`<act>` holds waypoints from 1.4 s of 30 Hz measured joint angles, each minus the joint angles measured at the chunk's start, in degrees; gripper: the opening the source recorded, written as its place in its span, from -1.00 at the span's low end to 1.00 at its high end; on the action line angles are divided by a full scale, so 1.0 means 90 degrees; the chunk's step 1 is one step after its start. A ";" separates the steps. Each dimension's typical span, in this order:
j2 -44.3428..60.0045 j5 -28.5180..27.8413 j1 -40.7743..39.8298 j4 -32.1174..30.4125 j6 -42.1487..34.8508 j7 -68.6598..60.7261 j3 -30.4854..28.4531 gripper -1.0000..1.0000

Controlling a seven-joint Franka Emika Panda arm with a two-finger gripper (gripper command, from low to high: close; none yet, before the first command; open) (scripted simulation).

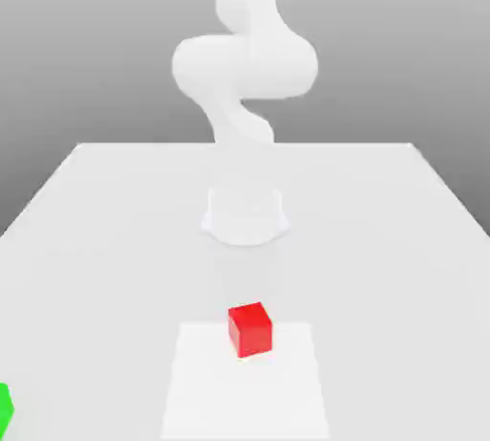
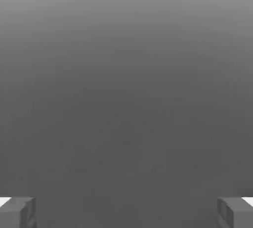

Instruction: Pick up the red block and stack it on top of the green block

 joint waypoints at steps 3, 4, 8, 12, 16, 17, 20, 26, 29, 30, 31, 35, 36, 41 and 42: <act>0.0617 -0.0035 0.0096 -0.0559 0.0460 -0.0271 -0.0079 0.00; 0.0819 -0.0046 0.0127 -0.0741 0.0610 -0.0361 -0.0106 0.00; 0.1628 -0.0080 0.0244 -0.1472 0.1208 -0.0728 -0.0210 0.00; 0.2482 -0.0103 0.0357 -0.2232 0.1833 -0.1124 -0.0312 0.00; 0.3483 -0.0099 0.0437 -0.3065 0.2548 -0.1593 -0.0372 0.00; 0.3854 -0.0080 0.0459 -0.3224 0.2819 -0.1711 -0.0382 0.00; 0.4784 0.0063 0.0459 -0.3324 0.3552 -0.1932 -0.0319 0.00; 0.5881 0.0298 0.0267 -0.3201 0.4486 -0.2115 -0.0077 -1.00; 0.5880 0.0286 0.0262 -0.3201 0.4481 -0.2103 -0.0076 -1.00; 0.5880 0.0280 0.0260 -0.3201 0.4479 -0.2098 -0.0075 -1.00; 0.5952 0.0285 0.0241 -0.3192 0.4542 -0.2103 -0.0054 -1.00; 0.5313 0.0143 0.0287 -0.3283 0.3995 -0.2004 -0.0137 -1.00; 0.5092 0.0093 0.0284 -0.3314 0.3806 -0.1968 -0.0148 -1.00; 0.4336 -0.0022 0.0091 -0.3191 0.2926 -0.1610 -0.0259 -1.00; 0.4408 -0.0015 -0.0039 -0.3001 0.2807 -0.1397 -0.0323 -1.00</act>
